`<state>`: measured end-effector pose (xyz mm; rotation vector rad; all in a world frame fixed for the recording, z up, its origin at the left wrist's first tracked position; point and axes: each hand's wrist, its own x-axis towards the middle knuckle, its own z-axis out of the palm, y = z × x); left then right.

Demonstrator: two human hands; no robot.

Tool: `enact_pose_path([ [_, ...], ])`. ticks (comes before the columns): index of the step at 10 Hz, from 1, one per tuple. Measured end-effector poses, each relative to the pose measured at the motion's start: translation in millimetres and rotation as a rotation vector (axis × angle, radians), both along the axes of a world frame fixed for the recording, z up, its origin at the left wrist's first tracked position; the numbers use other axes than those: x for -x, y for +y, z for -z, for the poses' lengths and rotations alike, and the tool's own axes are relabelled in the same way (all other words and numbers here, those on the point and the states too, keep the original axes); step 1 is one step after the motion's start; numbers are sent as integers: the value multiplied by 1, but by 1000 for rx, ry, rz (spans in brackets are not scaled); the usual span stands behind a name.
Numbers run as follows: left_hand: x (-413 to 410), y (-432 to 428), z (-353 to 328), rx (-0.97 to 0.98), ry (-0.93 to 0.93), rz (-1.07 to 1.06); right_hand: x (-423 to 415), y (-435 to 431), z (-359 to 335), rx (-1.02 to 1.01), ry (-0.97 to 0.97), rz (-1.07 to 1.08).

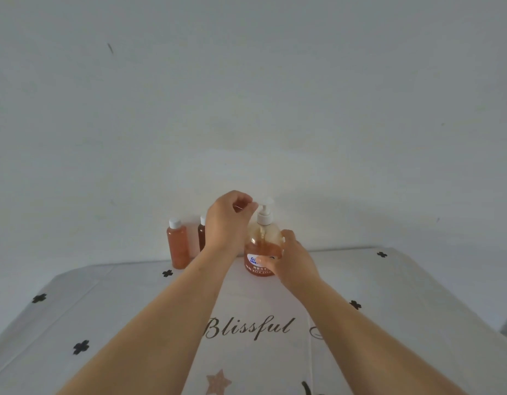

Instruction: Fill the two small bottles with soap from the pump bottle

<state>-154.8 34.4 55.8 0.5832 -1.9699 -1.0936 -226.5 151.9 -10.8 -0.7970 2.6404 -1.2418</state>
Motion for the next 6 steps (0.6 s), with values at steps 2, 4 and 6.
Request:
enact_pose_path([
  [2, 8, -8, 1, 37, -11, -8, 6, 8, -2, 6, -20, -46],
  [4, 3, -5, 2, 46, -30, 7, 7, 8, 0, 34, -58, -45],
  [6, -20, 0, 18, 65, -230, 19, -3, 24, -2, 12, -71, 20],
])
